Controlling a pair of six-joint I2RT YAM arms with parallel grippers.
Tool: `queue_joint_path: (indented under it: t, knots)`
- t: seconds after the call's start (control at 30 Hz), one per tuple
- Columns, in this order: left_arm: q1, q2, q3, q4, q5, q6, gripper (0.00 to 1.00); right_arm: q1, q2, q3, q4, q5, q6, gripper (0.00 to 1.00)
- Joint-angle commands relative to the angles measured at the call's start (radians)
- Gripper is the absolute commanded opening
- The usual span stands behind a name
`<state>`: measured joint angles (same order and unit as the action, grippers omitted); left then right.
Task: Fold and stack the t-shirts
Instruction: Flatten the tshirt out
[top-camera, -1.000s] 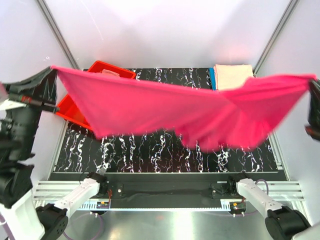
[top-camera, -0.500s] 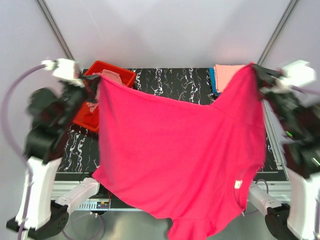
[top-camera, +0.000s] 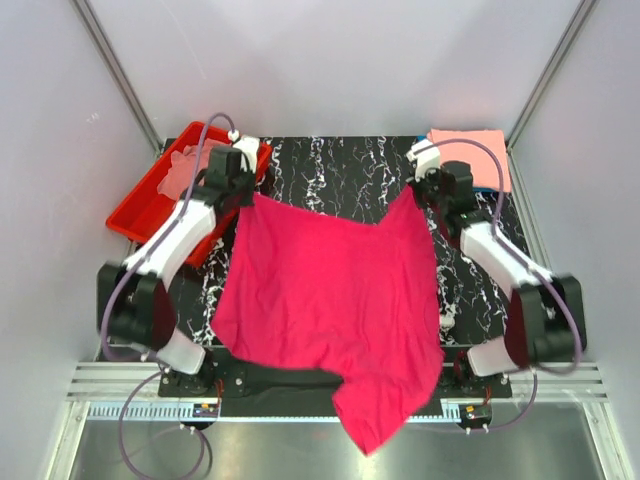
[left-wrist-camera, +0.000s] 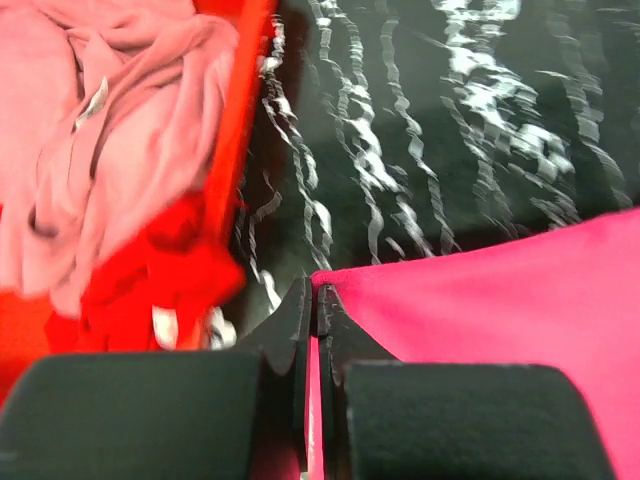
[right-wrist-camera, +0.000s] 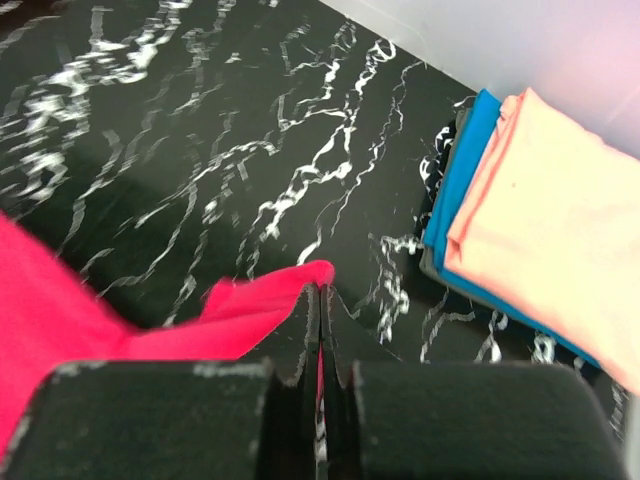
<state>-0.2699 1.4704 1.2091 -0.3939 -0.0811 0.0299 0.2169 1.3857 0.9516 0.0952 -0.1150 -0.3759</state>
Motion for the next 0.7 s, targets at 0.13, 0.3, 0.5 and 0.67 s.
queue_joint_path:
  t: [0.13, 0.3, 0.5, 0.67]
  knots:
    - [0.127, 0.33, 0.326, 0.17, 0.009, -0.004, 0.0, -0.073, 0.301, 0.245, 0.293, -0.028, 0.019, 0.0]
    - [0.147, 0.51, 0.542, 0.136, 0.057, 0.007, 0.0, -0.082, 0.485, 0.461, 0.249, -0.045, -0.023, 0.0]
    - [0.156, 0.565, 0.598, 0.2, 0.07, 0.024, 0.0, -0.082, 0.66, 0.671, 0.221, -0.084, -0.06, 0.0]
    - [0.159, 0.605, 0.632, 0.208, 0.06, 0.061, 0.0, -0.083, 0.759, 0.814, 0.155, -0.081, -0.069, 0.0]
